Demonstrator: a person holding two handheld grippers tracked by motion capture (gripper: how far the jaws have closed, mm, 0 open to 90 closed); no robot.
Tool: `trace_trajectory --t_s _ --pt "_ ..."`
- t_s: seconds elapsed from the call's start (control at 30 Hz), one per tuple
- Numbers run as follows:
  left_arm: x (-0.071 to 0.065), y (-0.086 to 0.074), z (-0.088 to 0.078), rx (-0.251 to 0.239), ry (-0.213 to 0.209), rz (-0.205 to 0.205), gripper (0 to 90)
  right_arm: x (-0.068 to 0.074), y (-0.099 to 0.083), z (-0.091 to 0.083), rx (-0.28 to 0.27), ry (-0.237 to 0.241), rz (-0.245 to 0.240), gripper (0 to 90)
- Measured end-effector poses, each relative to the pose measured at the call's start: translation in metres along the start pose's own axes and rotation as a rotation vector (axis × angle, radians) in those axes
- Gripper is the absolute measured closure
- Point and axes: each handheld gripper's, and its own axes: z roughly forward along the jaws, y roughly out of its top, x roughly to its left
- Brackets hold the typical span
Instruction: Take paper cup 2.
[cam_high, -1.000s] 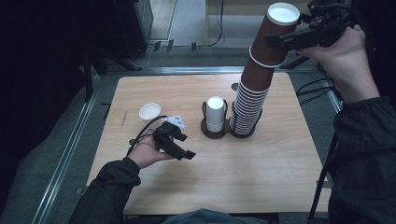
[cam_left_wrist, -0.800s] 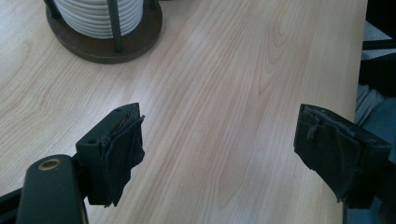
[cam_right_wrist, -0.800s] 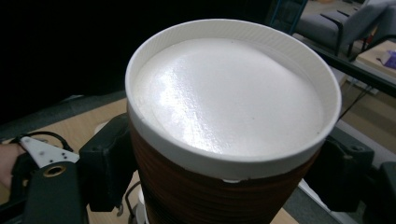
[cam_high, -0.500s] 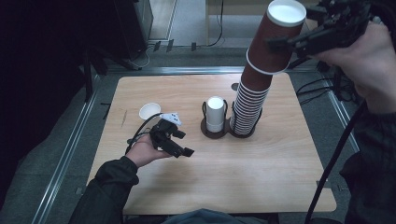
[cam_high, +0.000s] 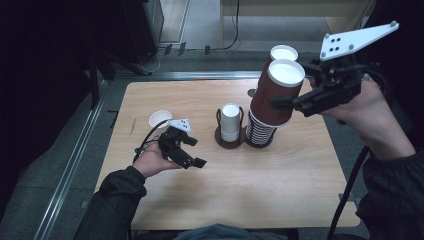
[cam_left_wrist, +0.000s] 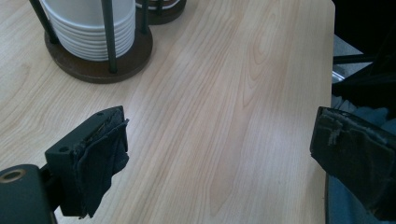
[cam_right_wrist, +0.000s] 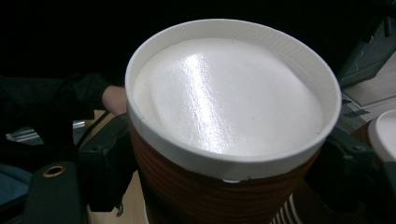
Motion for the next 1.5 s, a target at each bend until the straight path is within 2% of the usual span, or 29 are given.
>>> trace_trajectory --t_s 0.13,0.27,0.4,0.6,0.7,1.0,1.1,1.23,1.5 --pt "0.000 0.001 0.000 -0.009 0.015 0.010 4.3 0.004 -0.019 0.012 0.005 0.022 -0.004 19.3" --pt "-0.001 0.001 0.001 -0.018 0.005 0.011 4.2 0.006 -0.039 0.029 0.019 0.055 0.010 19.3" --pt "-0.002 0.002 0.001 -0.018 0.011 0.022 4.2 0.009 -0.059 0.048 0.037 0.088 0.018 19.3" --pt "-0.002 0.001 -0.001 -0.035 0.017 0.037 4.3 0.012 -0.089 0.073 0.020 0.142 0.011 19.3" --pt "-0.001 0.001 0.000 -0.034 0.009 0.037 4.3 0.013 -0.104 0.088 0.034 0.152 0.008 19.3" --pt "-0.004 0.002 0.007 -0.027 -0.005 0.049 4.3 0.007 -0.150 0.123 0.001 0.189 0.067 19.3" --pt "-0.003 0.003 0.010 -0.022 -0.007 0.057 4.3 0.003 -0.162 0.131 -0.005 0.184 0.092 19.3" --pt "-0.004 0.004 0.016 -0.008 -0.019 0.061 4.3 0.000 -0.175 0.142 0.001 0.189 0.121 19.3" --pt "-0.007 0.003 0.027 0.008 -0.038 0.067 4.2 0.001 -0.181 0.157 0.021 0.194 0.123 19.4"
